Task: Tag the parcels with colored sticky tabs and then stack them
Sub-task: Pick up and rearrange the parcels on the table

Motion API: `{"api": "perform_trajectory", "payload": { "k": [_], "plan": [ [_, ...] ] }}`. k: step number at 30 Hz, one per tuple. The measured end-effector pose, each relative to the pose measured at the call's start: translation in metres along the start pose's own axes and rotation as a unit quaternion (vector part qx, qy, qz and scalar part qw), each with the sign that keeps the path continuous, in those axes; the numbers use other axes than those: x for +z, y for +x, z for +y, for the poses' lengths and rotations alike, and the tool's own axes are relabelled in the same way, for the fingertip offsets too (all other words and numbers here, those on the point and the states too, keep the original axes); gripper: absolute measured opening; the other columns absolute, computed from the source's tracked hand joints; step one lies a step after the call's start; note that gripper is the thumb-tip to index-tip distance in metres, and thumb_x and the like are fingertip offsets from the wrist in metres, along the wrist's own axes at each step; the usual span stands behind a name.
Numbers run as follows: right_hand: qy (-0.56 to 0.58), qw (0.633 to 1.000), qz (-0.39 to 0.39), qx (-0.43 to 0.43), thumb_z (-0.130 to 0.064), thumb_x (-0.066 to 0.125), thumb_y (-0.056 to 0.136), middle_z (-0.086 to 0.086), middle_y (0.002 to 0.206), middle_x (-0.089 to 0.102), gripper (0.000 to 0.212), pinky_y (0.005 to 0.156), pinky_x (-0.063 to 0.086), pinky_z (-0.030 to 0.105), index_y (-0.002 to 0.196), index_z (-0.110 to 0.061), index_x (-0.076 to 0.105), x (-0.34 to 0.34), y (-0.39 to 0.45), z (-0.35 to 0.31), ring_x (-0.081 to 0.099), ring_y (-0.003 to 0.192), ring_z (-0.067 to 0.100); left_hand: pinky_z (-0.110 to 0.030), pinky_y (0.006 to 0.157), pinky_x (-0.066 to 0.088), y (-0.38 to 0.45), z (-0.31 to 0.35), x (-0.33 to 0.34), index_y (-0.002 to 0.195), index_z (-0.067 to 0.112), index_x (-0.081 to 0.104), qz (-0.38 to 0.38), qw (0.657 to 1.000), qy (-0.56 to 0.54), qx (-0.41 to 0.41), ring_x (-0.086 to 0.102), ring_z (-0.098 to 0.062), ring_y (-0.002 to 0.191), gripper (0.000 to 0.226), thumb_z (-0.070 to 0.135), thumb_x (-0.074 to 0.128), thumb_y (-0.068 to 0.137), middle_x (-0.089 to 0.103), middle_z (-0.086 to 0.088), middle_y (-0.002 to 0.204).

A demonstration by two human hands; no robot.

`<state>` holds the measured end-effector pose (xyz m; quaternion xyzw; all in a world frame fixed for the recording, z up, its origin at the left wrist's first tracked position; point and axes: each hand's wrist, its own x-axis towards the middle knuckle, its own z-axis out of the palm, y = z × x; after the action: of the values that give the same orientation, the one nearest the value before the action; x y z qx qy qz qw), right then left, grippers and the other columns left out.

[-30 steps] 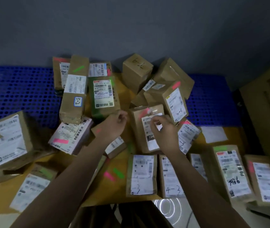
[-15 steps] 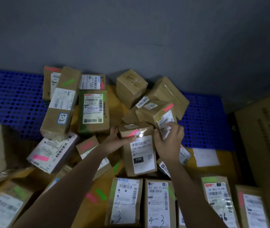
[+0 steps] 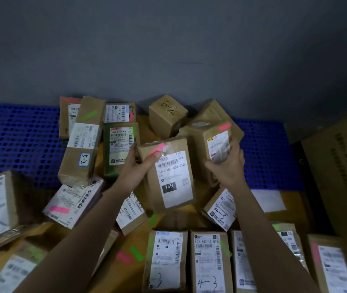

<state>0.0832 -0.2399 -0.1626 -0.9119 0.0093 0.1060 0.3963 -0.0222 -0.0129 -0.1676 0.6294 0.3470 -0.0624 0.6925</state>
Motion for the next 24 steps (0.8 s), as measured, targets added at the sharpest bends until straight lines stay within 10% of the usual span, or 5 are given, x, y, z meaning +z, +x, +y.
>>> {"api": "perform_trajectory", "payload": {
  "k": [9,15,24],
  "plan": [
    [-0.018,0.995,-0.097,0.023,-0.043,0.081,0.068,0.003,0.146,0.025,0.108,0.109,0.029,0.05,0.15,-0.031,0.012,-0.011,-0.033,-0.01,0.022,0.138,0.027,-0.024,0.07,0.05,-0.018,0.011,-0.018,0.146,0.041,0.023,0.05,0.997,-0.046,0.042,0.061,-0.011,0.101,0.087,0.056,0.07,0.074,0.057,0.005,0.126],
    [-0.121,0.957,-0.265,0.014,-0.039,0.081,0.07,-0.001,0.151,0.014,0.116,0.109,0.024,0.05,0.151,-0.034,-0.002,0.012,-0.059,-0.016,0.011,0.141,0.031,-0.048,0.097,0.047,-0.026,0.011,-0.05,0.14,0.052,0.028,0.105,0.994,-0.023,0.017,0.059,-0.022,0.115,0.106,0.084,0.07,0.047,0.055,0.005,0.134],
    [-0.245,0.919,-0.295,-0.093,-0.044,0.082,0.065,-0.005,0.149,0.011,0.123,0.111,0.023,0.055,0.15,-0.036,-0.007,0.023,-0.068,-0.016,0.008,0.138,0.026,-0.054,0.107,0.036,-0.034,0.024,-0.061,0.145,0.047,0.02,0.135,0.986,0.089,0.051,0.04,-0.028,0.132,0.125,0.096,0.056,0.035,0.04,-0.002,0.146]
  ]
}}
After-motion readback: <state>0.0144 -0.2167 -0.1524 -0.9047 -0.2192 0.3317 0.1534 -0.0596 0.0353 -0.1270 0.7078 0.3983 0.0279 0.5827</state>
